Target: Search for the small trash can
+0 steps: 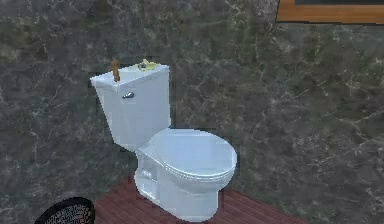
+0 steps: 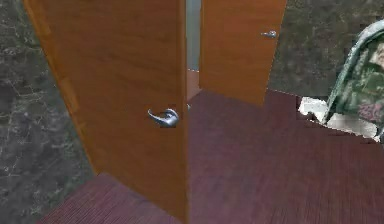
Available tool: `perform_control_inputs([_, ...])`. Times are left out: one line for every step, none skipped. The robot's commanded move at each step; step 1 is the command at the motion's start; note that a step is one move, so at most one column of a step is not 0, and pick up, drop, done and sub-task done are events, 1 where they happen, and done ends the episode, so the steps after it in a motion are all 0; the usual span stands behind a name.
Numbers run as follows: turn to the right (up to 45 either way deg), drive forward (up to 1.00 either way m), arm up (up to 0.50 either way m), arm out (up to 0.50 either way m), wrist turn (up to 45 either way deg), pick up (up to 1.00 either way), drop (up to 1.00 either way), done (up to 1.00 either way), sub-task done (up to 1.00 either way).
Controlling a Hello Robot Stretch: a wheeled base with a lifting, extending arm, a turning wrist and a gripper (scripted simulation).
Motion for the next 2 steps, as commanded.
perform_control_inputs([-42.0, 0.0, 0.0, 0.0, 0.0, 0.0, 0.0, 0.0, 0.0])
perform_control_inputs([0.0, 0.0, 0.0, 0.0, 0.0, 0.0, 0.0, 1.0, 0.0])
